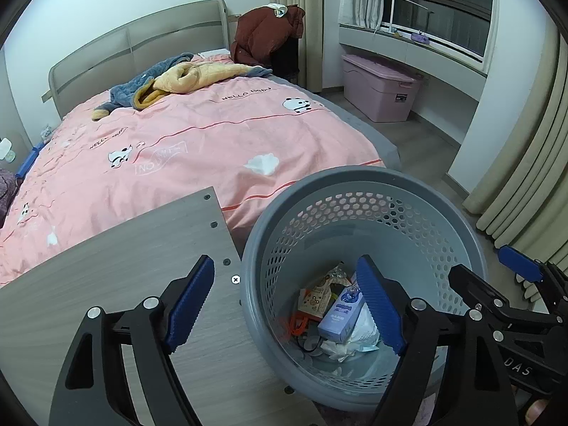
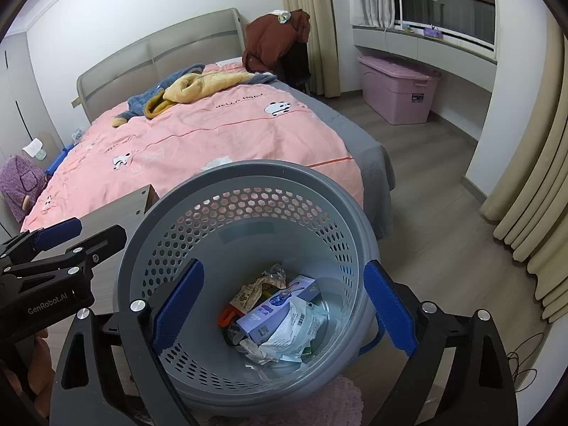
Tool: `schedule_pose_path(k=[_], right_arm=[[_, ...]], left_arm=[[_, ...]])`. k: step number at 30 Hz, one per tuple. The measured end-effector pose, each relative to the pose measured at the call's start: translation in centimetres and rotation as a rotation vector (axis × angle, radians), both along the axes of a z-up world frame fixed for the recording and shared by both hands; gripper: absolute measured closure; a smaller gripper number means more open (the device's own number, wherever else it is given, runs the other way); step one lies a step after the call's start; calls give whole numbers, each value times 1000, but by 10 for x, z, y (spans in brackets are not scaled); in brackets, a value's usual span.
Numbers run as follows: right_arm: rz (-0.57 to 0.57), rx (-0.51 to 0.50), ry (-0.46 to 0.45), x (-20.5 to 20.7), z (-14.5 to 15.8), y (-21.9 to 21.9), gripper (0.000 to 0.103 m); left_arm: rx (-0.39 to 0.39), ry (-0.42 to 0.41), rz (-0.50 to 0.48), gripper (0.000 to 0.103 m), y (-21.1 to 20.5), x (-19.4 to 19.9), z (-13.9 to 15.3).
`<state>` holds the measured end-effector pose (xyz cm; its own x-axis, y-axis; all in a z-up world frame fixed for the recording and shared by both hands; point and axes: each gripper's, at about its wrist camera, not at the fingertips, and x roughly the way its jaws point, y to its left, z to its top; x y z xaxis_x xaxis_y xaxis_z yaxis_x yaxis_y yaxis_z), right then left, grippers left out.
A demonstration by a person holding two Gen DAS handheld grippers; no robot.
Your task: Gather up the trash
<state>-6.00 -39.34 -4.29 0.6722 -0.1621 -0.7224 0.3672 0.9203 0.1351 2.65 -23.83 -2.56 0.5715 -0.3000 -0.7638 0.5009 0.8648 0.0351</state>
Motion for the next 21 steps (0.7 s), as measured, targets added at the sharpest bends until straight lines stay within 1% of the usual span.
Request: schedule_pose_path(k=[6, 21], right_arm=[[-1, -8, 2, 0, 2, 0, 9], [1, -15, -3, -1, 5, 3, 8]], left_arm=[[-2, 1, 5, 23, 2, 0, 0], [-4, -11, 5, 22, 4, -3, 5]])
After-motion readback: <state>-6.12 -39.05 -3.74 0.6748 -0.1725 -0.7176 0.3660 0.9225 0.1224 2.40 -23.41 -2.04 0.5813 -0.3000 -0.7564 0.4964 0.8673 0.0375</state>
